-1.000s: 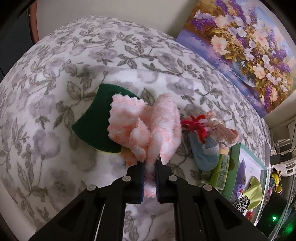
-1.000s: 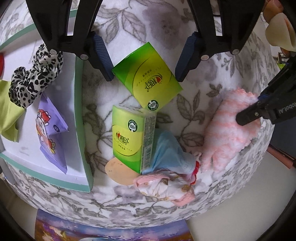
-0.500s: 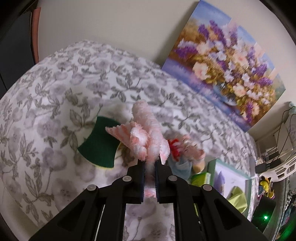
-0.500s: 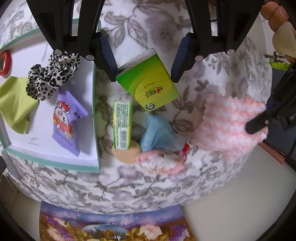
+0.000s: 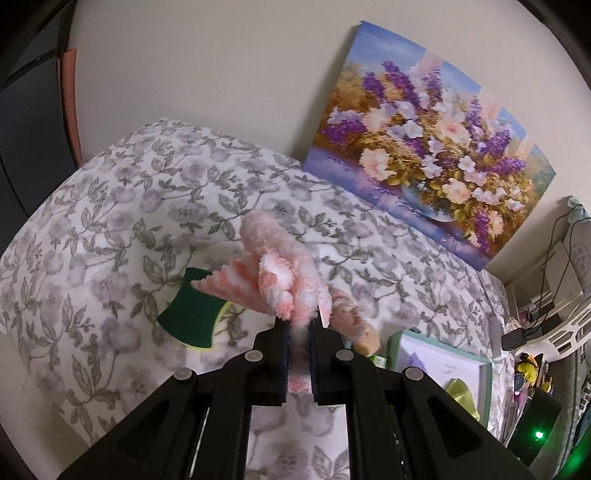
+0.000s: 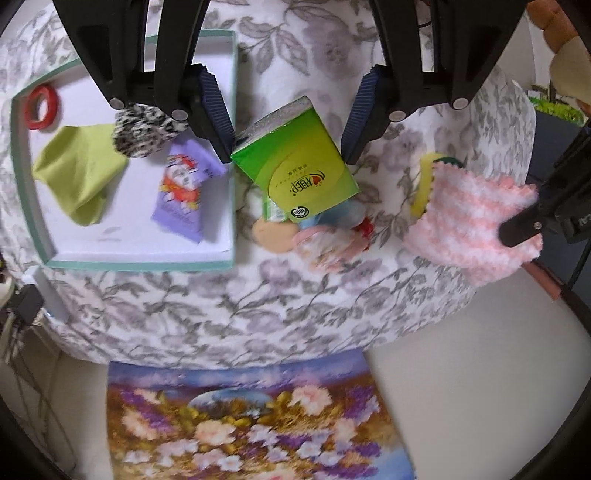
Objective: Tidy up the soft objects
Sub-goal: 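Carry the towel with the left tool while the right tool carries the tissue box over the tray, then open the left tool to drop the towel in the tray while the right tool releases the tissue box there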
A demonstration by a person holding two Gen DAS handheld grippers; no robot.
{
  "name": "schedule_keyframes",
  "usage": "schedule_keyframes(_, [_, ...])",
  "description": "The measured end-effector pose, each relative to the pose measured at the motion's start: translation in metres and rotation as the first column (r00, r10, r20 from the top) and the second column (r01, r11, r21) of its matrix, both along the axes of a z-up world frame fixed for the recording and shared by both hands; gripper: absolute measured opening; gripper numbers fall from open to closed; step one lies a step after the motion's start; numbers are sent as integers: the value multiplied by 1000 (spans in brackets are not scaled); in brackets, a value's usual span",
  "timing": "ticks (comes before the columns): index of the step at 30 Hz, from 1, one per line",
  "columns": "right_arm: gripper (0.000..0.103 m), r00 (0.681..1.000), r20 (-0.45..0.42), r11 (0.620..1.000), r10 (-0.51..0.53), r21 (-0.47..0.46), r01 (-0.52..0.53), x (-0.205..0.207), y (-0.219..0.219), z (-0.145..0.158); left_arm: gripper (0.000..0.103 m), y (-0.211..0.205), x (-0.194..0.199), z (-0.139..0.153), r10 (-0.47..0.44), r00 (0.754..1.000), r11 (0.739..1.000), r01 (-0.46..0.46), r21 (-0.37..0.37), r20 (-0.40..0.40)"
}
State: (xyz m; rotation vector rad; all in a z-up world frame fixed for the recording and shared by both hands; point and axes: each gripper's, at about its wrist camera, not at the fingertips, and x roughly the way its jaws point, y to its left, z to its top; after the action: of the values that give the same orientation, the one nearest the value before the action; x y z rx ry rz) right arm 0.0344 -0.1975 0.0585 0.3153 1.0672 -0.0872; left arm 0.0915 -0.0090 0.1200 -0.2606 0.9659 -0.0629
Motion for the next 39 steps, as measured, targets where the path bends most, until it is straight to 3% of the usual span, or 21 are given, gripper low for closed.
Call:
schedule_keyframes(7, [62,994,18,994,-108,-15,108,-13,-44,3,9,-41,-10,17,-55,998,998,55,-9,29])
schedule_keyframes(14, [62,974,-10,974,-226,-15,226,-28,-92,-8,9,-91,-23,5,-161,985,987,163,-18,56])
schedule_keyframes(21, [62,944,-39,945,-327,2,327,-48,-135,-20,9,-139,-44,-8,-305,948,952,304,26,85])
schedule_keyframes(33, [62,883,-55,884,-466,-1,467,-93,-197,-29,9,-190,-64,3,-442,887,892,450,-35,138])
schedule_keyframes(39, [62,890,-122,898,-439,-22,439,-90,-198,-47,10,-220,-65,-31,-504,862,864,504,20,57])
